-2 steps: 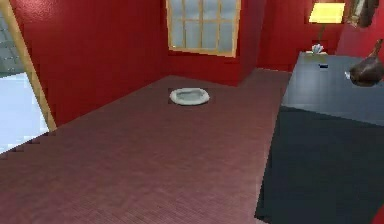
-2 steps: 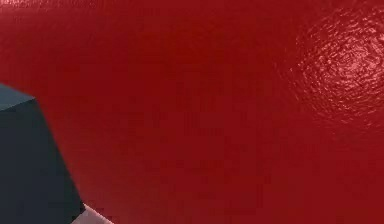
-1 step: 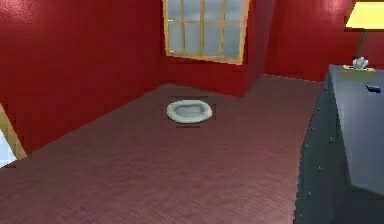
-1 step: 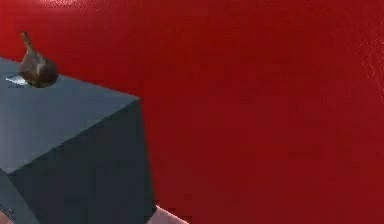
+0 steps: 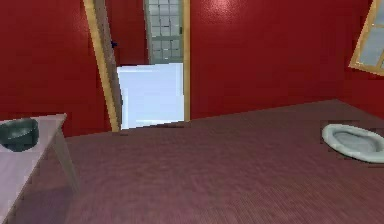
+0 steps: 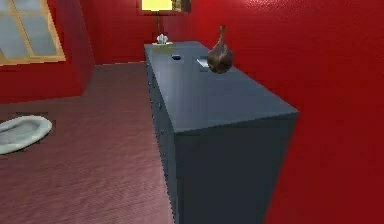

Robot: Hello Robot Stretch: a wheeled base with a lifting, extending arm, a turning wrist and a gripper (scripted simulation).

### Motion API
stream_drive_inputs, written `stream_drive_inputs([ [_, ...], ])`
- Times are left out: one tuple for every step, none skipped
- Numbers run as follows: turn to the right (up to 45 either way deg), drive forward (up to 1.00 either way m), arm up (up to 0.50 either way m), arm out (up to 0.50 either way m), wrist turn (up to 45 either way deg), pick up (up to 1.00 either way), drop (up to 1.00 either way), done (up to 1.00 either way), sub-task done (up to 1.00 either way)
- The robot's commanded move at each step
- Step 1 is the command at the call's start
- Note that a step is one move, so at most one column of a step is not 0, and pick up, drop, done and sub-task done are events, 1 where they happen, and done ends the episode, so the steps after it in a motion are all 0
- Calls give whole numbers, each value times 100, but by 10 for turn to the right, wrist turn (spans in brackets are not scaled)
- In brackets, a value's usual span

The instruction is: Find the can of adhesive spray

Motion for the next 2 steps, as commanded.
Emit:
stream_drive_inputs([
  [-90, 0, 0, 0, 0, 0, 0, 0, 0],
  [0, 100, 0, 0, 0, 0, 0, 0, 0],
])
